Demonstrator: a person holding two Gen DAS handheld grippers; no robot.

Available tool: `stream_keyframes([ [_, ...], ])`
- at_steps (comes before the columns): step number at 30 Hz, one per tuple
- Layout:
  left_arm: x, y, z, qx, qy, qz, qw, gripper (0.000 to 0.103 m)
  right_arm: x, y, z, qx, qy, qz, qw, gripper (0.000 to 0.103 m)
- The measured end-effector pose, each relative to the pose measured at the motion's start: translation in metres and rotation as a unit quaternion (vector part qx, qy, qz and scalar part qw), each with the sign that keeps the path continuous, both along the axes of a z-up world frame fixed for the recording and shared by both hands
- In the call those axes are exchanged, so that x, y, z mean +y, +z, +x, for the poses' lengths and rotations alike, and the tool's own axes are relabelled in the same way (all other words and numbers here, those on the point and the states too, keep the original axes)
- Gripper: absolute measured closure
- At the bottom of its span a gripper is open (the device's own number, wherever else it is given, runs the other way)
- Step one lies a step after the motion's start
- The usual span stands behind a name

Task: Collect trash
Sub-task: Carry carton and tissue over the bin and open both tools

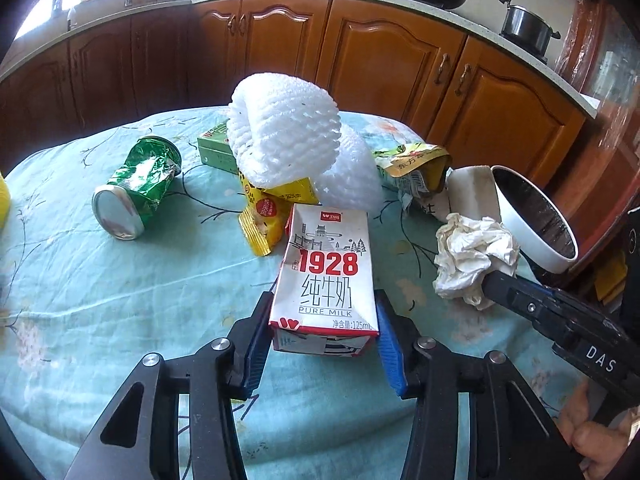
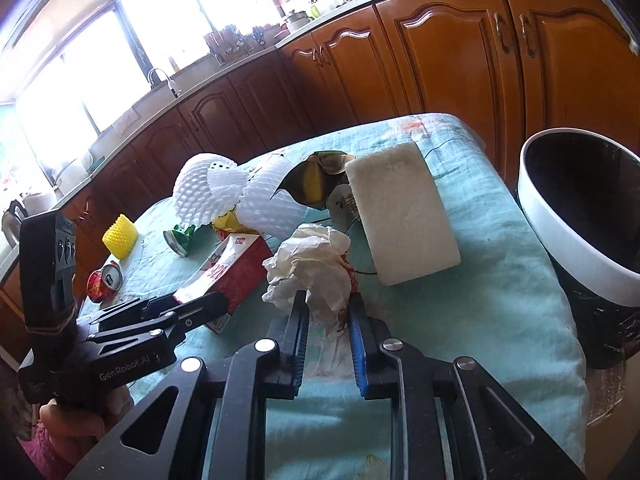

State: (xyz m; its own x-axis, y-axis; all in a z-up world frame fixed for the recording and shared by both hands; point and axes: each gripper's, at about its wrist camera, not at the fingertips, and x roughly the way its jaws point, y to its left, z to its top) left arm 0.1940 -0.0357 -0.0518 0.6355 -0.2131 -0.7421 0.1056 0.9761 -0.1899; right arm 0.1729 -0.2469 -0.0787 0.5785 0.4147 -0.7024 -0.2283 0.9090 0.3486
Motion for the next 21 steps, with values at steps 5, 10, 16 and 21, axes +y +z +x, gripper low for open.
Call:
stream_keyframes([
  [5, 0.0, 0.008, -0.016, -0.015, -0.006, -0.021, 0.9997, 0.057, -0.008, 0.009, -0.015, -0.009, -0.007, 0.007, 1.0, 0.084],
  [10, -0.011, 0.017, -0.032, -0.026, -0.03, -0.031, 0.9988, 0.057, -0.023, 0.021, -0.029, -0.023, -0.023, 0.009, 0.999, 0.084],
  [16, -0.032, 0.028, -0.042, -0.039, -0.064, -0.032, 0.9967, 0.057, -0.051, 0.029, -0.04, -0.032, -0.057, 0.008, 0.998, 0.084],
  [21, -0.056, 0.031, -0.044, -0.043, -0.093, -0.028, 0.9944, 0.057, -0.079, 0.033, -0.045, -0.035, -0.089, 0.006, 0.995, 0.084],
])
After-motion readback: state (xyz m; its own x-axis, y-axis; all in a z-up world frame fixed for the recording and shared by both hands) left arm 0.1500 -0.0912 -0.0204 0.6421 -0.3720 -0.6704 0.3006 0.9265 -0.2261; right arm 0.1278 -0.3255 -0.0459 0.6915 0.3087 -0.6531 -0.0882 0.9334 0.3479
